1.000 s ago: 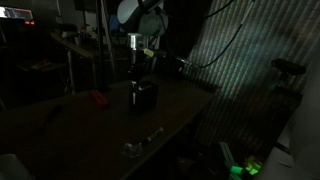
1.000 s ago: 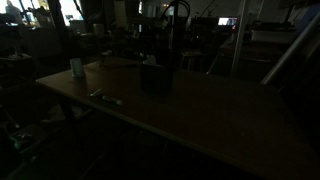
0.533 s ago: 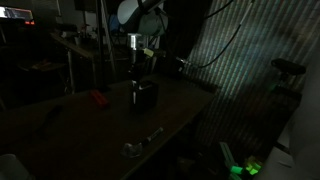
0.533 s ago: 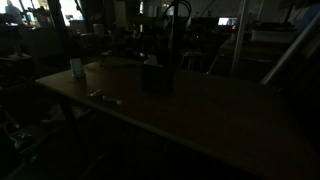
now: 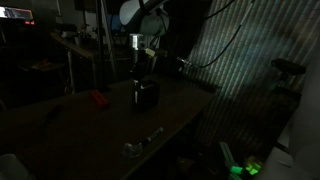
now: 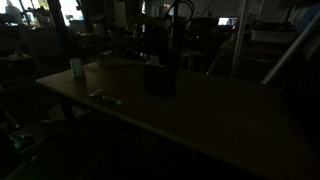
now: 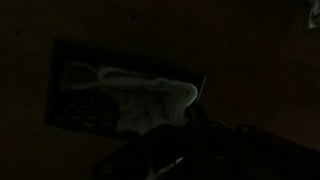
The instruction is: Put the white towel in the black box
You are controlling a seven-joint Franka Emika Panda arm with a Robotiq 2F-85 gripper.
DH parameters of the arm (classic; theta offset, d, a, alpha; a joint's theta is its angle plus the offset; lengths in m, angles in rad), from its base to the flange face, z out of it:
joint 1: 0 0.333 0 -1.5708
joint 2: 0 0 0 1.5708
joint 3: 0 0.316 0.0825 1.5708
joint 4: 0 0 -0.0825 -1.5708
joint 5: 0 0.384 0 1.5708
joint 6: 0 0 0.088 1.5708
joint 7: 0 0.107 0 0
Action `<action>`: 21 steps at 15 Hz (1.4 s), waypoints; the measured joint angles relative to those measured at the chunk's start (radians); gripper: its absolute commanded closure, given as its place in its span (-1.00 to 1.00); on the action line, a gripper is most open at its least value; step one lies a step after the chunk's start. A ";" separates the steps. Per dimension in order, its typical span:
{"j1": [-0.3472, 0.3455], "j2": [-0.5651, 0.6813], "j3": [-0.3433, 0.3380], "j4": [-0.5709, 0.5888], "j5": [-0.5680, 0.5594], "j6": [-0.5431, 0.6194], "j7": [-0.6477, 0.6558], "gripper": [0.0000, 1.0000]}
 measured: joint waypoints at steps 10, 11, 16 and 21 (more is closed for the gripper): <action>-0.010 0.000 -0.006 0.001 -0.027 0.001 0.000 1.00; -0.010 0.000 -0.006 0.001 -0.027 0.001 0.000 1.00; -0.011 0.000 -0.008 0.002 -0.035 0.001 0.000 1.00; -0.017 0.004 -0.015 0.005 -0.060 0.002 0.000 1.00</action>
